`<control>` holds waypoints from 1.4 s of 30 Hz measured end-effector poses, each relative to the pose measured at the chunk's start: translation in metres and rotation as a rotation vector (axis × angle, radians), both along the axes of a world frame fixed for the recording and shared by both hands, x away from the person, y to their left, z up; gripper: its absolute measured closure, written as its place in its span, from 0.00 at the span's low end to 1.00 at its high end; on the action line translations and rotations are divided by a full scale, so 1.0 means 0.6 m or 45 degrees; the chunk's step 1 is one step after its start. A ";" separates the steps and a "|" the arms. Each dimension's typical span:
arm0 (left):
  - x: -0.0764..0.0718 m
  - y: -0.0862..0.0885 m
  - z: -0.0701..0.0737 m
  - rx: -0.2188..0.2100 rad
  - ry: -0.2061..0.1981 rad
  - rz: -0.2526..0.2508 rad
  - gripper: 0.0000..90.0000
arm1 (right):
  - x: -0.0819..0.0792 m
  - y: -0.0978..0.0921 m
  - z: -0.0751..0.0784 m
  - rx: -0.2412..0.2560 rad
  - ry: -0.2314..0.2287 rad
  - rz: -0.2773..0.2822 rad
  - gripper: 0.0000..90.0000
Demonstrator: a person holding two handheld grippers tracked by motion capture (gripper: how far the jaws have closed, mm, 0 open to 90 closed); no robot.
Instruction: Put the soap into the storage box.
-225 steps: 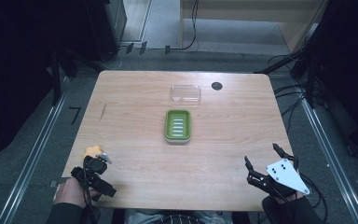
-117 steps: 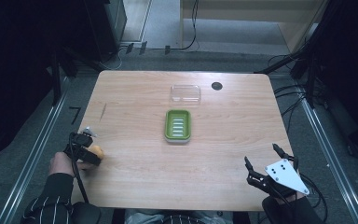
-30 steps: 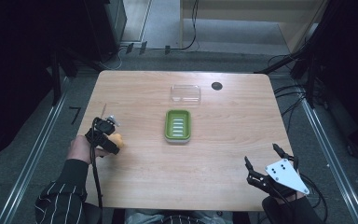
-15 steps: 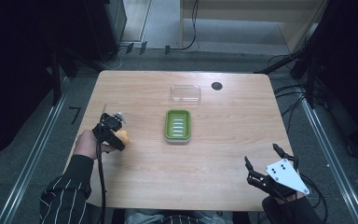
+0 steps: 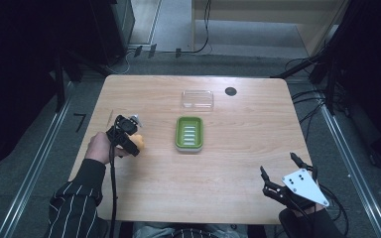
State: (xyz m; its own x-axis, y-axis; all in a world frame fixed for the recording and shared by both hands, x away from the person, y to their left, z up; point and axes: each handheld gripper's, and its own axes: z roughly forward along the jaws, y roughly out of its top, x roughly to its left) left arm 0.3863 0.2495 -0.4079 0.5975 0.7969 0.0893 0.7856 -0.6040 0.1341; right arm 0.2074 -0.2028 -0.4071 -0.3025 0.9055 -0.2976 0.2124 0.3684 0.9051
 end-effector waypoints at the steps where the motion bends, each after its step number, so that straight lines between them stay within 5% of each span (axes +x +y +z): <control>1: 0.002 -0.003 0.000 -0.005 0.001 -0.005 0.44 | 0.000 0.000 0.000 0.000 0.000 0.001 0.15; 13: 0.020 -0.039 0.005 0.028 -0.006 -0.084 0.44 | 0.000 -0.001 0.000 0.000 0.001 -0.002 0.15; 42: 0.049 -0.115 0.034 0.002 -0.040 -0.231 0.44 | -0.001 -0.001 0.000 -0.003 0.002 -0.003 0.15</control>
State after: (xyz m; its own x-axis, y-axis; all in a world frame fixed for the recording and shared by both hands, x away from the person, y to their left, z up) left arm 0.4158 0.1808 -0.3877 0.7285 0.6759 0.1115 0.6589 -0.7359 0.1561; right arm 0.2070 -0.2034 -0.4072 -0.3011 0.9055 -0.2991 0.2148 0.3700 0.9039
